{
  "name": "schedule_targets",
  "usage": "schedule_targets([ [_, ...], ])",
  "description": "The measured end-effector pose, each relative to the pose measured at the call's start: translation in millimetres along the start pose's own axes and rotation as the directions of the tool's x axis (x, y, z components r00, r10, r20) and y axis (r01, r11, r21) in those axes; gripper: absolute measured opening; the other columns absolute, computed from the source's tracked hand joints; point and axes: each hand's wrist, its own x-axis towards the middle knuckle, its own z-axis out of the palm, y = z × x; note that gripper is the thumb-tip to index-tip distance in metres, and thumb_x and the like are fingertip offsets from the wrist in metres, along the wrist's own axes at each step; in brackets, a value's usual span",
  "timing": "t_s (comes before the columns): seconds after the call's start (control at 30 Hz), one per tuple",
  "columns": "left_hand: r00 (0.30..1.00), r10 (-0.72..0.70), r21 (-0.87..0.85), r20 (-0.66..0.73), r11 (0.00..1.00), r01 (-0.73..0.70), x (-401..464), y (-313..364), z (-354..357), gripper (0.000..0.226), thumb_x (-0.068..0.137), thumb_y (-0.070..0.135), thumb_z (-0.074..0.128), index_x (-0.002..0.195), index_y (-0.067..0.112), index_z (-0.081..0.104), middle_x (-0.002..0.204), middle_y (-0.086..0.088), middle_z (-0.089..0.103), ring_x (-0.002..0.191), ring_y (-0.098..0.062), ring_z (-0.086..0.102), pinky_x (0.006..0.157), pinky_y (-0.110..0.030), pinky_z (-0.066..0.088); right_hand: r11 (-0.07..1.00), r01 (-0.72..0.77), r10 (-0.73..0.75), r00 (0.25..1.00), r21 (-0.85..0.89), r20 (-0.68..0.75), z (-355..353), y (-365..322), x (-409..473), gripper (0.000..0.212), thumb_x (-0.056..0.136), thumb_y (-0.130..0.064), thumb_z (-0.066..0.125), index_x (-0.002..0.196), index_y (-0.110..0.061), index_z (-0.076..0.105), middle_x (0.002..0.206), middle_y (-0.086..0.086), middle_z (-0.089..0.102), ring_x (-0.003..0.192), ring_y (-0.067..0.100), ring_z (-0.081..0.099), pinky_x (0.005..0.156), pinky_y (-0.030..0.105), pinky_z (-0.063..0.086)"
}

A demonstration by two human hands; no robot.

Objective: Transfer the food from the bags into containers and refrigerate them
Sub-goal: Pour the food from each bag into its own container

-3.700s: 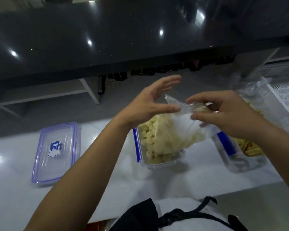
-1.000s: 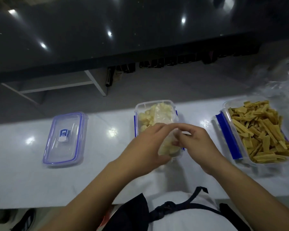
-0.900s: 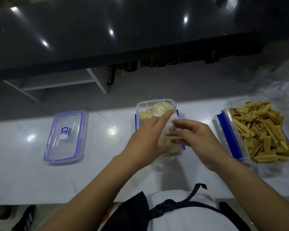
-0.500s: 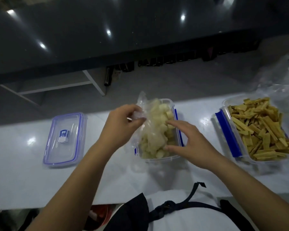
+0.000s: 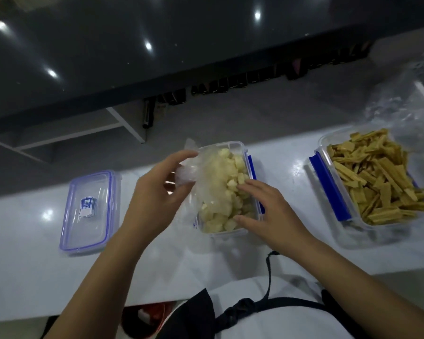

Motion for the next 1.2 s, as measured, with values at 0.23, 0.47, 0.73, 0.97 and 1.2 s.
schedule_targets([
  [0.23,0.994,0.023,-0.113,-0.109,0.993,-0.036,0.5,4.6,-12.3,0.036,0.083,-0.003,0.074,0.097,0.03,0.07,0.096,0.007,0.071,0.084,-0.009,0.067,0.074,-0.021,0.056,1.0,0.027,-0.027,1.0,0.01,-0.009,3.7,2.5,2.4,0.066,0.083,-0.036,0.077,0.142,-0.036,0.049,0.151,-0.018,0.035,0.141,0.004,0.027,0.118,0.031,0.029],
  [0.47,0.992,-0.039,-0.089,-0.124,0.996,0.028,2.6,-5.8,-19.2,0.035,0.079,-0.005,0.077,0.087,0.029,0.072,0.111,0.007,0.064,0.089,-0.004,0.062,0.071,-0.025,0.051,0.999,0.011,-0.009,1.0,0.04,-0.027,2.1,2.3,4.5,0.061,0.083,-0.04,0.076,0.138,-0.042,0.05,0.15,-0.019,0.034,0.141,0.003,0.027,0.112,0.025,0.027],
  [0.73,0.958,-0.172,-0.224,-0.23,0.967,0.12,0.2,-12.8,-19.7,0.018,0.081,0.0,0.077,0.093,0.013,0.072,0.09,0.003,0.073,0.073,-0.005,0.068,0.072,-0.022,0.058,0.996,-0.002,0.006,0.999,0.088,-0.044,-1.6,5.4,3.7,0.058,0.084,-0.037,0.077,0.136,-0.042,0.052,0.144,-0.023,0.038,0.135,-0.002,0.034,0.108,0.022,0.031],
  [0.97,0.953,-0.235,-0.357,-0.19,0.921,0.156,16.1,-6.4,-8.3,0.019,0.084,-0.001,0.074,0.09,0.016,0.069,0.075,0.012,0.07,0.066,-0.006,0.066,0.071,-0.029,0.06,0.995,0.002,0.011,0.992,0.098,-0.126,-18.0,14.2,-8.3,0.051,0.085,-0.036,0.075,0.133,-0.039,0.056,0.136,-0.027,0.043,0.121,-0.026,0.034,0.094,-0.003,0.031],
  [1.2,0.945,-0.223,-0.454,-0.237,0.886,0.096,44.8,25.8,33.8,0.015,0.086,0.006,0.073,0.085,0.018,0.063,0.08,0.0,0.068,0.07,-0.015,0.065,0.068,-0.03,0.06,0.984,0.009,0.055,0.936,0.179,-0.348,-45.0,25.9,-28.1,0.04,0.087,-0.028,0.073,0.126,-0.034,0.062,0.132,-0.032,0.049,0.125,-0.015,0.043,0.1,0.011,0.035],
])
